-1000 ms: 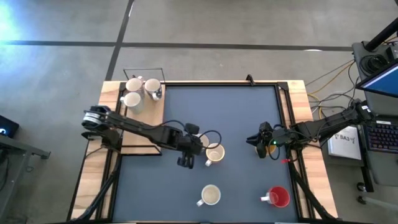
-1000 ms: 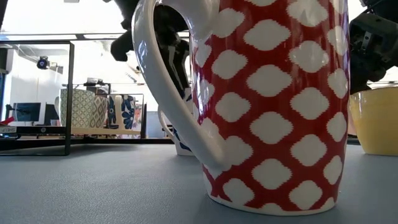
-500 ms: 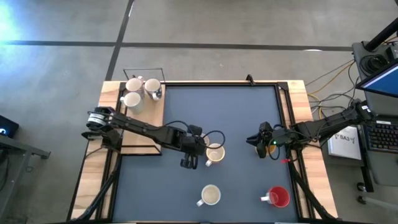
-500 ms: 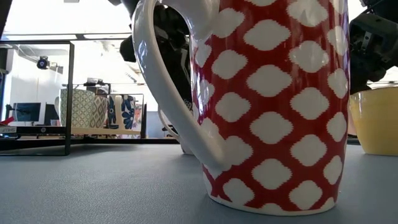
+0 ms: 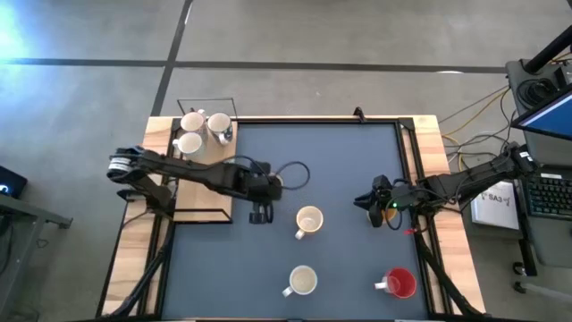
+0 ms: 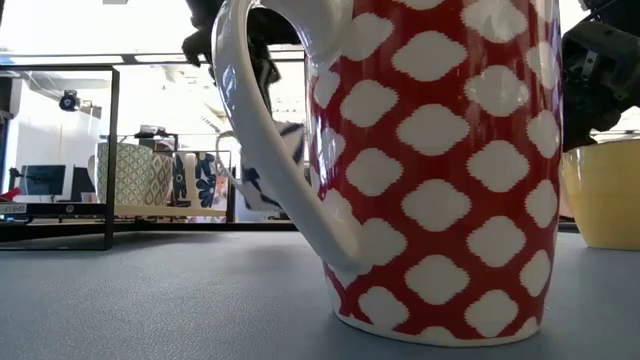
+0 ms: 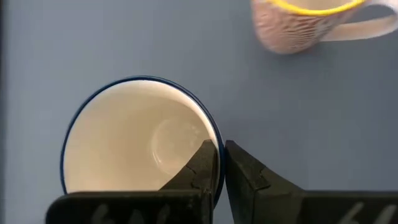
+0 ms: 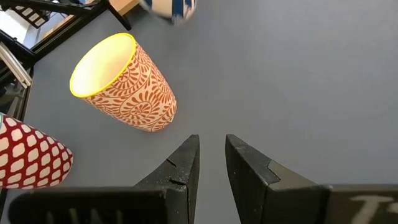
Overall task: Place coffee mugs
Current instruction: Put the blue patterned mug on the shelf
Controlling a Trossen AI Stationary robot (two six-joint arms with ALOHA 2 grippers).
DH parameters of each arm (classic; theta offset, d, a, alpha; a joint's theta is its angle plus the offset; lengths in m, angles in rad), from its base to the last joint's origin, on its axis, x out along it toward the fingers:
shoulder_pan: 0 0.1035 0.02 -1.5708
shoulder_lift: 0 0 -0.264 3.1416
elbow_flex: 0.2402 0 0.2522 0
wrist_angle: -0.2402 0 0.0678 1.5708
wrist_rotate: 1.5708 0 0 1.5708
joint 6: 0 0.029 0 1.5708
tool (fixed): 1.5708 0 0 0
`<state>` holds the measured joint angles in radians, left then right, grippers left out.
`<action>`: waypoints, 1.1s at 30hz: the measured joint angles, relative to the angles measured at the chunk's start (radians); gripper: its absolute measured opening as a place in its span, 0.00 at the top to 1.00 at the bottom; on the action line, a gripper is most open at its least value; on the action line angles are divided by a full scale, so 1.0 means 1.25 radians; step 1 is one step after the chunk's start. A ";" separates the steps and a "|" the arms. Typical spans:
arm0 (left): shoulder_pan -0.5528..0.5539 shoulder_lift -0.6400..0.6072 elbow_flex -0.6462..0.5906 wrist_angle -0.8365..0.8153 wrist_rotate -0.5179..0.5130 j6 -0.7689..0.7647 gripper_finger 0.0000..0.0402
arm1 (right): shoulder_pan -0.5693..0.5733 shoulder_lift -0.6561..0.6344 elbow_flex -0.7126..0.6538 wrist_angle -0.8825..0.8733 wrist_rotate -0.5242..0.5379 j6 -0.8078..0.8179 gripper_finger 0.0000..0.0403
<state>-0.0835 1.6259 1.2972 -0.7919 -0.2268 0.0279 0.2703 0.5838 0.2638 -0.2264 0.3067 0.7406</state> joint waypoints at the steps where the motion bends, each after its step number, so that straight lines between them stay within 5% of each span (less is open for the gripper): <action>1: 0.009 -0.016 -0.004 -0.014 0.000 -0.017 0.99 | 0.000 0.000 0.000 0.000 0.000 0.000 0.83; 15: 0.090 -0.227 -0.148 -0.130 -0.085 -0.267 0.99 | 0.000 0.000 0.000 0.000 0.000 0.000 0.83; 33: 0.178 -0.266 -0.238 -0.156 -0.190 -0.415 0.99 | 0.000 0.000 0.000 0.000 0.000 0.000 0.83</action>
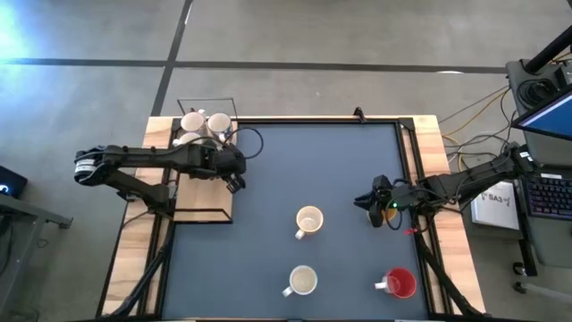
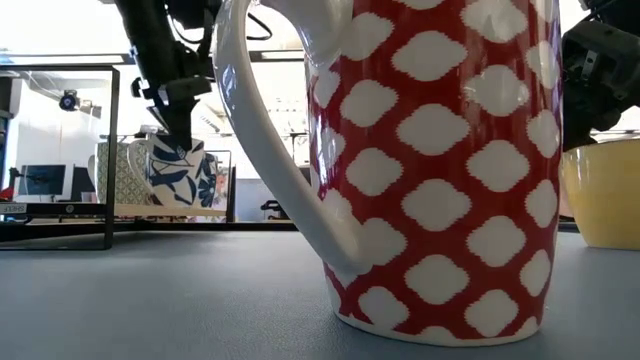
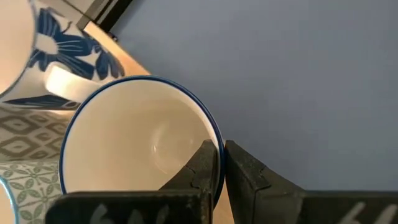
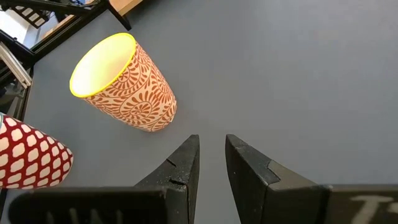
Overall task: Place coffee mugs
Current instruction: Put the blue patterned mug on the shelf
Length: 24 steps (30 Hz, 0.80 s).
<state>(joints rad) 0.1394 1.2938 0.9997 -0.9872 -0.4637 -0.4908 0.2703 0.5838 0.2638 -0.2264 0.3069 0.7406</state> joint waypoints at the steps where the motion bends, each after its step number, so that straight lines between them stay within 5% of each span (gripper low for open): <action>1: 0.007 0.000 0.000 0.001 0.000 0.000 0.99 | 0.000 0.000 0.000 0.000 0.000 0.000 0.83; 24: 0.123 0.002 -0.001 0.042 0.003 0.042 0.98 | 0.000 0.000 0.000 0.000 0.000 0.000 0.83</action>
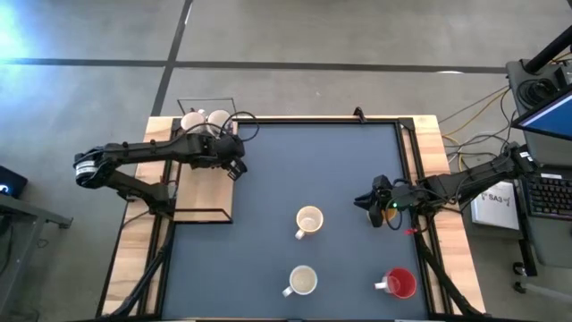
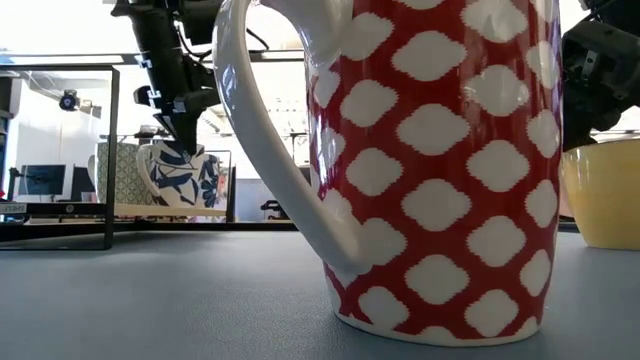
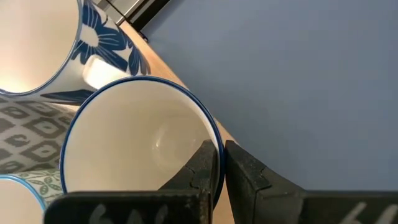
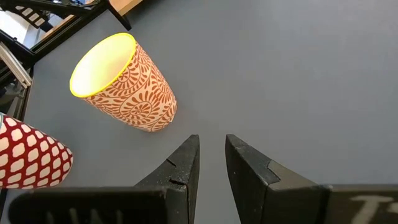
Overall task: Place coffee mugs
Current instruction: Put the blue patterned mug on the shelf, then put the red patterned mug on the shelf
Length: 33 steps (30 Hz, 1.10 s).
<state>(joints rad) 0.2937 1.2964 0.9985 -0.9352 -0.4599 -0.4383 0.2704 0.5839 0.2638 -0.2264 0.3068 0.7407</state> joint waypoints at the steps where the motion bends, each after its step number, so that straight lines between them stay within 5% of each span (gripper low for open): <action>1: 0.004 0.000 0.000 0.000 0.000 0.005 0.98 | 0.000 0.000 0.000 0.000 0.000 0.000 0.83; 33: 0.025 0.000 -0.001 -0.020 -0.016 0.029 0.85 | 0.000 0.000 0.000 0.000 0.000 0.000 0.83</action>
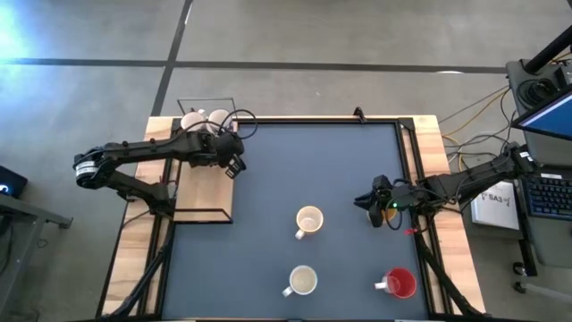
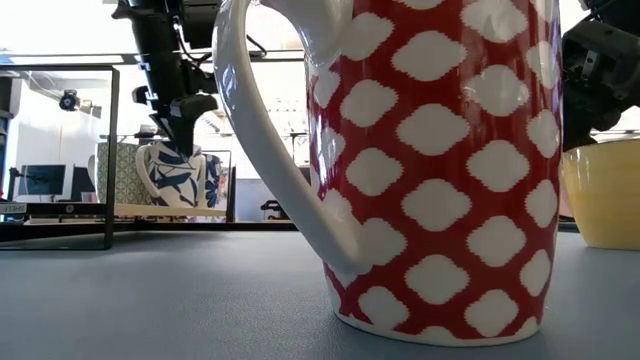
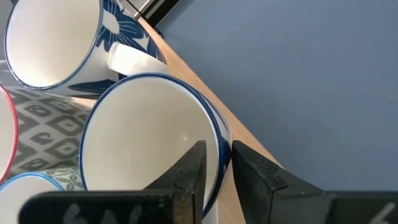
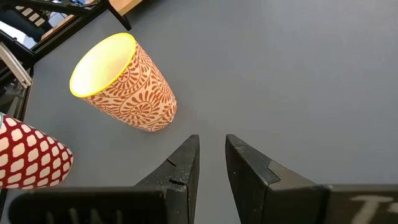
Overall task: Place coffee mugs
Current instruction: Put the red patterned mug on the shelf
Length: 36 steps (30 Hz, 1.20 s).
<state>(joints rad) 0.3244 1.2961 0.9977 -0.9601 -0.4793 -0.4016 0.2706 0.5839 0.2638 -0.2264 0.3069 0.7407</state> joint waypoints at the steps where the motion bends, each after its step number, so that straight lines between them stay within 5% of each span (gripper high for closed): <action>1: 0.000 0.000 0.000 0.000 -0.001 0.000 0.85 | 0.000 0.000 0.000 0.000 0.000 0.000 0.83; 15: -0.007 -0.051 0.008 -0.009 -0.008 -0.002 0.85 | 0.000 0.000 0.000 0.000 0.000 0.000 0.83; 24: -0.090 -0.072 0.102 0.001 0.000 -0.015 0.85 | 0.000 0.000 0.000 0.000 0.000 0.000 0.83; 36: -0.208 0.067 0.235 0.049 0.167 -0.075 0.84 | 0.000 0.000 0.000 0.000 0.000 0.000 0.83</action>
<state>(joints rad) 0.0639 1.3793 1.2912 -0.8993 -0.2710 -0.4956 0.2703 0.5842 0.2638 -0.2264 0.3069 0.7410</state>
